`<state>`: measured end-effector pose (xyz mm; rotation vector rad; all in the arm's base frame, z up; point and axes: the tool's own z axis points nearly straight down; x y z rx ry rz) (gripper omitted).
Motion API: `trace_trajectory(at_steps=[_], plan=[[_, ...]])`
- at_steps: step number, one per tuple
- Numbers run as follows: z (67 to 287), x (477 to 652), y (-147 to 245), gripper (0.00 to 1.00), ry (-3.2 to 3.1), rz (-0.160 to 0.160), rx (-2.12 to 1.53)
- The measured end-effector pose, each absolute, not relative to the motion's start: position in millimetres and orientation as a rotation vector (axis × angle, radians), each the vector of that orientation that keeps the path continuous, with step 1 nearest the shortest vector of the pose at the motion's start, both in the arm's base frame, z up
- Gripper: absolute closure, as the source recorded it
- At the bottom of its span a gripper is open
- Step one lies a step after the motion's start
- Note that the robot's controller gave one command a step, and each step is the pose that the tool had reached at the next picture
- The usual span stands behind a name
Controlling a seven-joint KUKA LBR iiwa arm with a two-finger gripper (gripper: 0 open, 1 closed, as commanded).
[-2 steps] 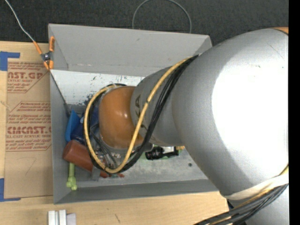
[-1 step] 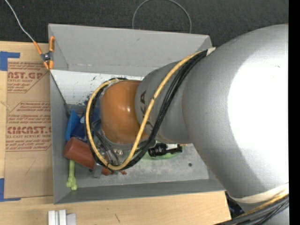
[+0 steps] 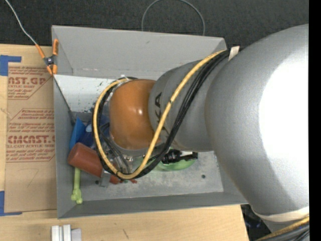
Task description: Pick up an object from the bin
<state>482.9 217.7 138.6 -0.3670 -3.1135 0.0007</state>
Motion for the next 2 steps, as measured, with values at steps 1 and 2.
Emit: trace_trajectory(at_steps=[1, 2], plan=[[158.0, 483.3, 218.1, 1.0, -3.115, -0.001, -0.366], [170.1, 482.8, 218.1, 1.0, -3.113, 0.001, -0.366]])
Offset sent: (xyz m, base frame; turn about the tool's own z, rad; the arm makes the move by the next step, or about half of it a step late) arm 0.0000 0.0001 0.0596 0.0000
